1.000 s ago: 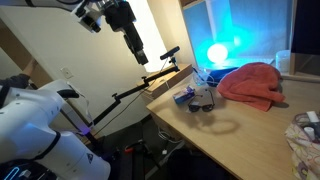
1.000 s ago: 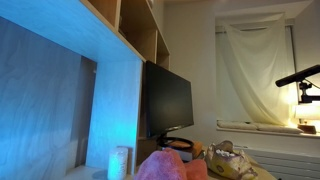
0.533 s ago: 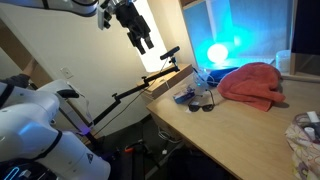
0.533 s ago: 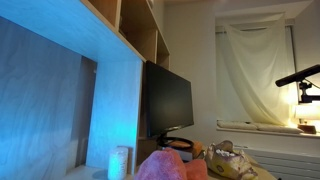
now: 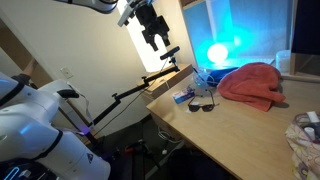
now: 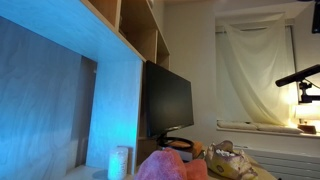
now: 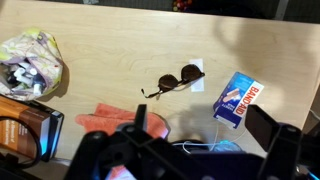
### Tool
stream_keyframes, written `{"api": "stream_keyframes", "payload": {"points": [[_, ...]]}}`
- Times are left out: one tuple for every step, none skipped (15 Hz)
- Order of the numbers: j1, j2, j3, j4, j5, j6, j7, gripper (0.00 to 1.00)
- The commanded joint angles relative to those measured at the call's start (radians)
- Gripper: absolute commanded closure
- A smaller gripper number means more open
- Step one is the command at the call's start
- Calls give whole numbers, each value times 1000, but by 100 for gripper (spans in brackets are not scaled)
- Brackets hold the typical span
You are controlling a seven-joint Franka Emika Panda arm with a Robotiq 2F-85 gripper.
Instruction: Fold the sunglasses.
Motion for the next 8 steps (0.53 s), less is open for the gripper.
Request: {"api": "stream_keyframes", "payload": {"points": [[11,27,-12,19,-5,-4,2,0],[11,45,-14,26,-5,-4,2,0],[11,51,-14,26,-5,-4,2,0],[11,51,-14,26,-5,-4,2,0],[12,48,-14,26,-5,-4,2,0],[12,46,-14,26,-5,-4,2,0],[12,45,-14,26,-5,-4,2,0],[12,44,-14,26,-5,-4,2,0]]}}
